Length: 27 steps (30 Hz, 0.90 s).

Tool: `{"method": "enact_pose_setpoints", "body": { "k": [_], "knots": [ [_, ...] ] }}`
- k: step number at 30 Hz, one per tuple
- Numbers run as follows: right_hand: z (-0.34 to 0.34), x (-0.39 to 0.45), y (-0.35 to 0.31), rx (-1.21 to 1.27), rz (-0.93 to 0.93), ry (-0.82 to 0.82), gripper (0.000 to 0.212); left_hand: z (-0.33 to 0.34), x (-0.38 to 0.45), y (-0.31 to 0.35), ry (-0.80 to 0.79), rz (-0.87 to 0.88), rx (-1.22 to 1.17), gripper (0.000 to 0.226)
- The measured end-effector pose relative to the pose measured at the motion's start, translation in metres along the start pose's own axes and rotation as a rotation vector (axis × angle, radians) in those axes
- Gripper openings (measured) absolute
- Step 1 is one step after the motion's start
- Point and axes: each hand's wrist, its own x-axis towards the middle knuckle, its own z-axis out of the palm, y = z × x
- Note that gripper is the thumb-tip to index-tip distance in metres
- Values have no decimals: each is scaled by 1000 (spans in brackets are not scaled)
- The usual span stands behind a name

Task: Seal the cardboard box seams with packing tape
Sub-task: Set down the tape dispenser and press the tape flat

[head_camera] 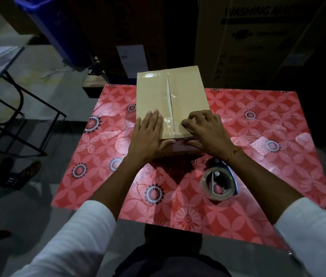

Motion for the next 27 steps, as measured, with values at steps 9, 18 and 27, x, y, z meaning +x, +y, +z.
{"method": "enact_pose_setpoints", "body": {
  "k": [9, 18, 27],
  "knots": [
    [3, -6, -8, 69, 61, 37, 63, -2, -4, 10, -42, -81, 29, 113],
    [8, -5, -27, -24, 136, 78, 63, -1, -3, 9, -62, -84, 36, 102],
    [8, -9, -19, -38, 84, 53, 64, -4, -5, 4, -80, -29, 26, 103]
  ]
}}
